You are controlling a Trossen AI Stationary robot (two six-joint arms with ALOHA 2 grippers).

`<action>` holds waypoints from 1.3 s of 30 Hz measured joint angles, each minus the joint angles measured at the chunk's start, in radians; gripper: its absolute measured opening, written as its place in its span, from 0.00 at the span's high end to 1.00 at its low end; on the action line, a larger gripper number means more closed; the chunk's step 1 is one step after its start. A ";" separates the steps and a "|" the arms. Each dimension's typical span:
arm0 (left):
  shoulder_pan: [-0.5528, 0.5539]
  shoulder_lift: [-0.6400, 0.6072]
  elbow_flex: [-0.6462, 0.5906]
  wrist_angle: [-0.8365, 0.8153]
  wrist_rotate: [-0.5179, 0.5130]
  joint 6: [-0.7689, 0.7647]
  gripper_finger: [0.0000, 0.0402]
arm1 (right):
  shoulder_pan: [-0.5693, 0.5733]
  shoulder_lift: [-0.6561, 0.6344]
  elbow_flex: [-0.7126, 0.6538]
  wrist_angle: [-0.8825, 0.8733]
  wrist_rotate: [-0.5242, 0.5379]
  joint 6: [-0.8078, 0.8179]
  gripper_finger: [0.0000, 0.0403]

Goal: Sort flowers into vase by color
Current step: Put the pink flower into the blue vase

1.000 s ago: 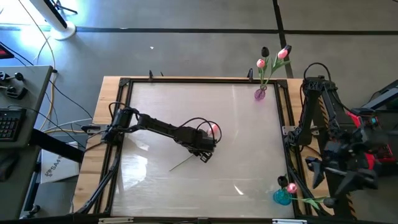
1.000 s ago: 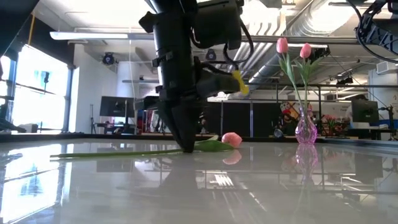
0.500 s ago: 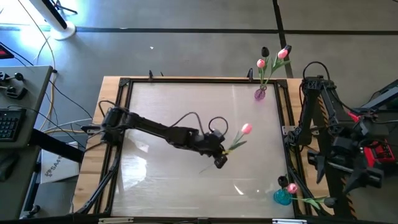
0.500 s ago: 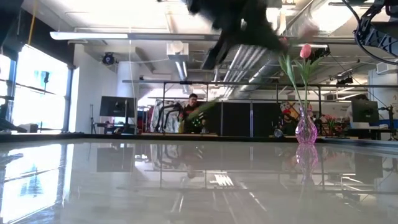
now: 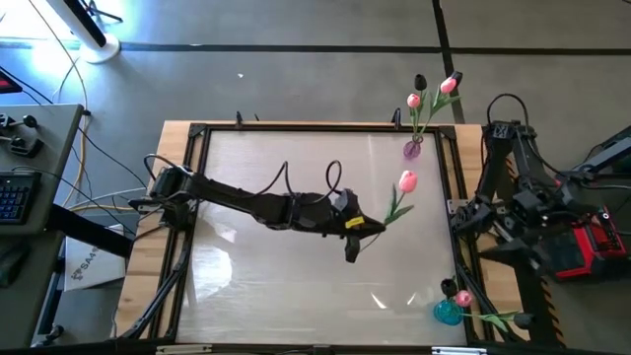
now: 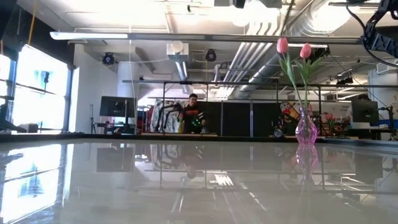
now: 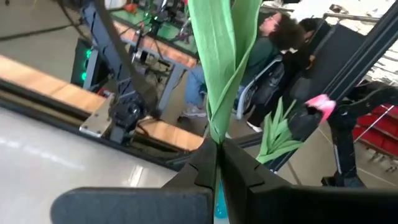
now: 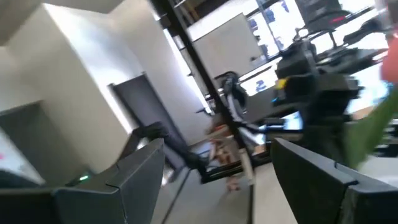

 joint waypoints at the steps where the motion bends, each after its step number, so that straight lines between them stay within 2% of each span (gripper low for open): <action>1: 0.001 0.000 0.009 0.001 -0.003 0.009 1.00 | -0.018 0.000 0.000 -0.003 0.000 -0.003 0.30; 5: 0.013 0.005 0.048 0.062 -0.016 0.038 1.00 | -0.094 0.000 0.000 -0.051 -0.007 0.009 0.30; 9: 0.022 0.020 0.081 0.138 -0.058 0.090 1.00 | -0.180 0.000 0.000 -0.151 -0.060 0.035 0.30; 13: 0.040 0.025 0.107 0.128 -0.061 0.108 1.00 | -0.263 -0.008 0.000 -0.220 -0.072 0.064 0.30; 21: 0.047 0.043 0.154 0.138 -0.076 0.129 1.00 | -0.471 -0.008 0.000 -0.285 -0.193 0.073 0.30; 24: 0.046 0.075 0.181 0.139 -0.078 0.138 1.00 | -0.553 0.009 0.000 -0.287 -0.245 0.076 0.30; 31: 0.030 0.118 0.228 0.131 -0.068 0.166 1.00 | -0.673 0.041 0.000 -0.289 -0.294 0.098 0.30; 35: 0.023 0.118 0.230 0.108 -0.067 0.189 1.00 | -0.703 0.050 0.000 -0.293 -0.303 0.124 0.37; 39: 0.016 0.118 0.230 0.098 -0.056 0.203 1.00 | -0.731 0.055 0.000 -0.294 -0.320 0.131 0.52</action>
